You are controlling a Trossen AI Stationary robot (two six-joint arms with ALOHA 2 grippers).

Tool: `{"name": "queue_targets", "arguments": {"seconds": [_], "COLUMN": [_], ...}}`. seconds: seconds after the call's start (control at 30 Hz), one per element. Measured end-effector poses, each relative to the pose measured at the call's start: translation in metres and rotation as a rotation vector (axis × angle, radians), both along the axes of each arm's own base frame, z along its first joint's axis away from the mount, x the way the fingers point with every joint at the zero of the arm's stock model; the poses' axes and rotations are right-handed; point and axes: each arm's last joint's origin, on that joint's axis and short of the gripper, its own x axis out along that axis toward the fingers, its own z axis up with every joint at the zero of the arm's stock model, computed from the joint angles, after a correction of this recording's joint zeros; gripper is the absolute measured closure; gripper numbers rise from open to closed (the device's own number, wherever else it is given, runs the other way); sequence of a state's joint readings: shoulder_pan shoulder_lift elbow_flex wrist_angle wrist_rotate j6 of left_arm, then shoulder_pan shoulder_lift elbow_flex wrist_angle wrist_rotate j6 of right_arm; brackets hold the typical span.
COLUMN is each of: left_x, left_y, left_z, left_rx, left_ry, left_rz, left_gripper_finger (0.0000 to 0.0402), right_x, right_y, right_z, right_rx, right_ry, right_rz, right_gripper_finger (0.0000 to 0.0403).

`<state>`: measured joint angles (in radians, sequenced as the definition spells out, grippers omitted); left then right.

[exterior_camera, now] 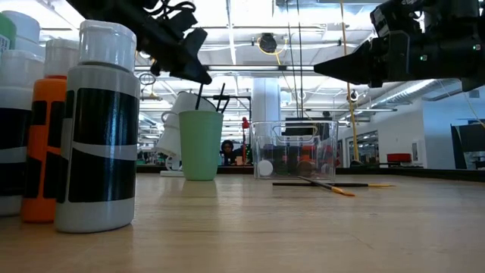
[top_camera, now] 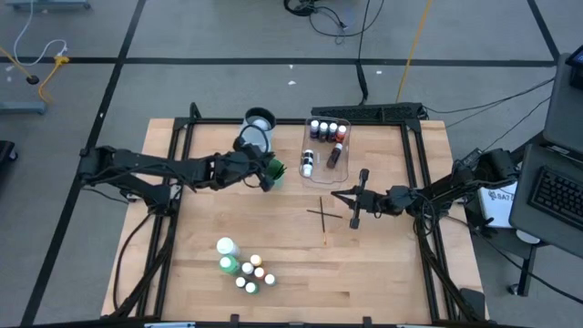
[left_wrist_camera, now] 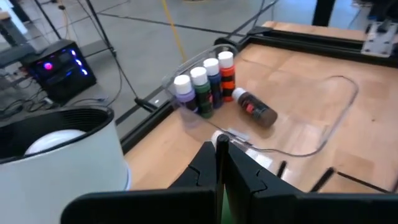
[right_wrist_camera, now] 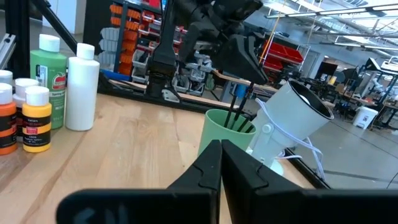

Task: Pick & Place Paint Supplies
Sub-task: Put the silver paintbrush into the green cup

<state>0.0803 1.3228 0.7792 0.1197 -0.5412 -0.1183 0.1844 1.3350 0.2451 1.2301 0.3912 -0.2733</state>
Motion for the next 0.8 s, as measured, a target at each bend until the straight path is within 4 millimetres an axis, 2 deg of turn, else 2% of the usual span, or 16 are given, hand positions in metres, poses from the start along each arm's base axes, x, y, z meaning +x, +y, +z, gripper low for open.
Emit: {"name": "queue_targets", "arguments": {"seconds": [0.27,0.53,0.8], "left_x": [0.01,0.023,0.027], "left_y": [0.0,0.003,0.009], "left_z": [-0.021,-0.04,-0.055], "left_rx": [0.007,0.012,0.0], "left_ry": [-0.045,-0.036,0.012], "left_rz": [-0.044,-0.017,0.004], "left_gripper_finger": [0.04,0.04,0.04], "right_x": [0.0,0.0,0.0], "right_y": [0.0,0.0,0.0], "right_z": [0.0,-0.001,-0.001], "right_rx": [-0.001,0.008,0.012], "right_ry": [0.003,0.011,0.011], "right_rz": [0.0,0.001,0.001], "right_gripper_finger": [0.0399,0.0399,0.0399]}}
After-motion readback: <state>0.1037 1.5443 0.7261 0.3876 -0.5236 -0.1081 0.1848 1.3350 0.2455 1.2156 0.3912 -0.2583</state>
